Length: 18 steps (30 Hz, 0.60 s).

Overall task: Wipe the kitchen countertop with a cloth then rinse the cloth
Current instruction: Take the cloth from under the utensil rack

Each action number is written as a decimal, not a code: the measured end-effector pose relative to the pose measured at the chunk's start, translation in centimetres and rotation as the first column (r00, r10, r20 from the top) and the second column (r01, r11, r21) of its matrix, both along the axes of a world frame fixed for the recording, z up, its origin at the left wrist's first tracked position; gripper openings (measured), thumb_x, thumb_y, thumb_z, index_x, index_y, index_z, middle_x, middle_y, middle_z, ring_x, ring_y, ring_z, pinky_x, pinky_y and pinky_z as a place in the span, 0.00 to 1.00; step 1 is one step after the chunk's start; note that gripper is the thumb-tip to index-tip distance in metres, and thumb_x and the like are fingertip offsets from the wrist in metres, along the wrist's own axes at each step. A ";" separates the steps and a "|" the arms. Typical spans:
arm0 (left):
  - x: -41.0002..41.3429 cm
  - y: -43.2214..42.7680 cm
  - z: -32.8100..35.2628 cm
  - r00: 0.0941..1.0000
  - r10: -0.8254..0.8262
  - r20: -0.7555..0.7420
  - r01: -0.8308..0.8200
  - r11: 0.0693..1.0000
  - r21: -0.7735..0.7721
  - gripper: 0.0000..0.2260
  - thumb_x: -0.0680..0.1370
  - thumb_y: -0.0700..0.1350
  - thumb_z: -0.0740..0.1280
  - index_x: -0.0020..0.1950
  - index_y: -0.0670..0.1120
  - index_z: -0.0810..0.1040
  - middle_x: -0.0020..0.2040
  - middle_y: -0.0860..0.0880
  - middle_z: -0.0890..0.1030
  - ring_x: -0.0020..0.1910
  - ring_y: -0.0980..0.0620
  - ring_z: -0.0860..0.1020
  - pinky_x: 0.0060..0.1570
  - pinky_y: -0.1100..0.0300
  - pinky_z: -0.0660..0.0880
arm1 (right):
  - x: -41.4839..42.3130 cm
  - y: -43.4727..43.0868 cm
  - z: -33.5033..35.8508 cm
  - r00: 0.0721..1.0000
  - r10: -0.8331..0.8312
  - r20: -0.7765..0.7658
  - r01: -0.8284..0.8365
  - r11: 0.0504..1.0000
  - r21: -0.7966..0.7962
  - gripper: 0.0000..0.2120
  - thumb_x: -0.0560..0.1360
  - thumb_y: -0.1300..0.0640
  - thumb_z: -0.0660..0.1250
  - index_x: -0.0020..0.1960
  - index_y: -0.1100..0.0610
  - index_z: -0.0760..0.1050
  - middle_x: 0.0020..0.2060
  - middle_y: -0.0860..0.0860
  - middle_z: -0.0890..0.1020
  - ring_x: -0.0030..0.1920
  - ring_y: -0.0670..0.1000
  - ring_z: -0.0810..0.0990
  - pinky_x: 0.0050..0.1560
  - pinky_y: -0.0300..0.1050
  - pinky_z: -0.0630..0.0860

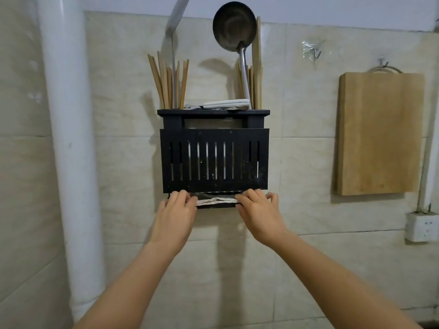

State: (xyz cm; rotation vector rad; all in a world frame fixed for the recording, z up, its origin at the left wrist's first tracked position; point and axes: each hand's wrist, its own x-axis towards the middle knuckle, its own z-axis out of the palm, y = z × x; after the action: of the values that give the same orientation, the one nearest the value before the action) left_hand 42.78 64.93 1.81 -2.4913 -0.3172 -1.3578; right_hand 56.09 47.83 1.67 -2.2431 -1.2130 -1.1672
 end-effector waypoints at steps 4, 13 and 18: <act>-0.1 0.5 0.5 0.998 -0.034 0.059 0.034 0.999 0.002 0.07 0.67 0.38 0.76 0.41 0.43 0.81 0.39 0.48 0.76 0.37 0.46 0.74 0.31 0.58 0.63 | 0.4 -0.5 0.9 0.998 0.048 -0.035 -0.046 0.997 0.056 0.09 0.79 0.58 0.62 0.43 0.53 0.77 0.39 0.47 0.74 0.42 0.52 0.72 0.45 0.44 0.52; -3.2 -4.6 4.1 0.866 -0.407 0.289 0.497 0.766 -0.408 0.08 0.80 0.50 0.61 0.45 0.48 0.75 0.34 0.56 0.74 0.34 0.59 0.73 0.32 0.67 0.65 | -3.3 -5.6 5.0 0.888 0.341 -0.308 -0.231 0.911 0.342 0.12 0.82 0.53 0.54 0.42 0.57 0.67 0.31 0.49 0.72 0.32 0.47 0.69 0.36 0.37 0.62; -2.9 -8.8 3.2 0.838 -0.472 0.274 0.526 0.565 -0.636 0.07 0.77 0.51 0.67 0.41 0.51 0.78 0.31 0.54 0.76 0.28 0.59 0.70 0.28 0.67 0.66 | -4.2 -12.3 2.8 0.624 0.467 -0.626 -0.180 0.866 0.466 0.16 0.79 0.51 0.63 0.36 0.59 0.73 0.27 0.47 0.73 0.28 0.43 0.69 0.30 0.36 0.65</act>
State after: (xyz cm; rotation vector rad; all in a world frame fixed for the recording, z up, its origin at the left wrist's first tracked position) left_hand 39.85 56.12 4.97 -3.3591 -0.1345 -1.8081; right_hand 51.86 35.57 4.48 -1.7825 -0.9054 -0.2374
